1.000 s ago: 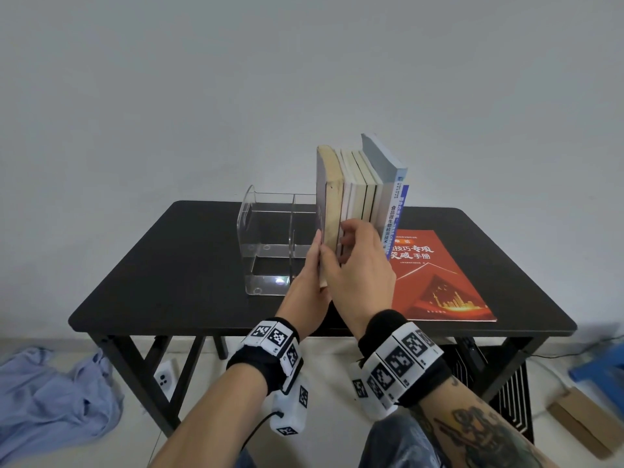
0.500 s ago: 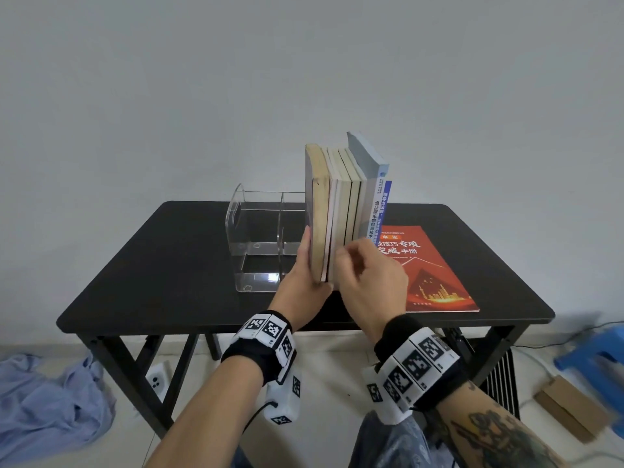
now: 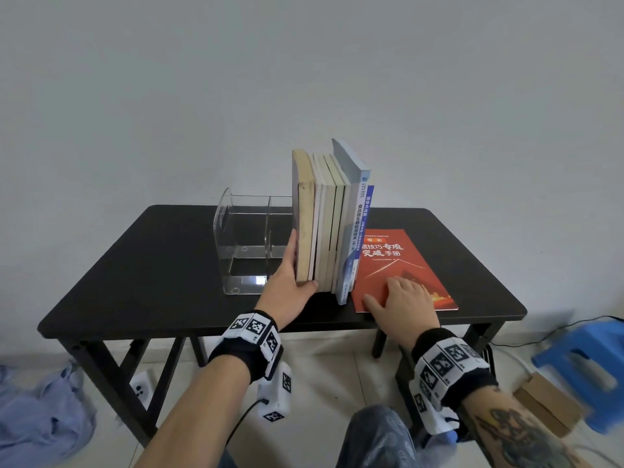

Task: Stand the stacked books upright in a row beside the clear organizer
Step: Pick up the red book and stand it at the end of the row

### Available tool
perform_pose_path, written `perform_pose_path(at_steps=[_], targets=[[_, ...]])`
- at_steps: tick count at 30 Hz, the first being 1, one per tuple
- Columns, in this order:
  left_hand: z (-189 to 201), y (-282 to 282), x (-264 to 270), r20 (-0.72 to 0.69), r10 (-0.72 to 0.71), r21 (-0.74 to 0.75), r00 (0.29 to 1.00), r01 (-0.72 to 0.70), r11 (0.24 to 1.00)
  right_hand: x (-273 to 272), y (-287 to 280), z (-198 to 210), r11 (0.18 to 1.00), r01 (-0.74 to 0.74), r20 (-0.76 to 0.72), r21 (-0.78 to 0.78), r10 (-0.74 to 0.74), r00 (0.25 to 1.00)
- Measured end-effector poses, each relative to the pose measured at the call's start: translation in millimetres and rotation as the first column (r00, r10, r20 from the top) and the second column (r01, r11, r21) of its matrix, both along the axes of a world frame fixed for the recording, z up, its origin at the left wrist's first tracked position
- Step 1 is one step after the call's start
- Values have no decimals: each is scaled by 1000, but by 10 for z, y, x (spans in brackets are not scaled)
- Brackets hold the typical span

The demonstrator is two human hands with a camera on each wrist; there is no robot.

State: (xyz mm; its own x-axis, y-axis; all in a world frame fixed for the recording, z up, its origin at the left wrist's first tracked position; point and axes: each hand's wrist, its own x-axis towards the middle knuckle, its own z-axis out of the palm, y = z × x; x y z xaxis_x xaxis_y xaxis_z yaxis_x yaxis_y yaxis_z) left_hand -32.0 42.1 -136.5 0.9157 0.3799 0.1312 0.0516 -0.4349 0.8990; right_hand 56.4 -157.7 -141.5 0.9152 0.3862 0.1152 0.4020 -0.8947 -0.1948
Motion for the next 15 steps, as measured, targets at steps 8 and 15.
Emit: perform_pose_path(at_steps=[8,15], targets=[[-33,9,23,40,7,-31,999,-6,999,-334,31,298,926,57,-54,-372,-83,995],[-1,3,8,48,-8,-38,999,10,999,-419,63,742,929,-68,-87,-364,39,995]])
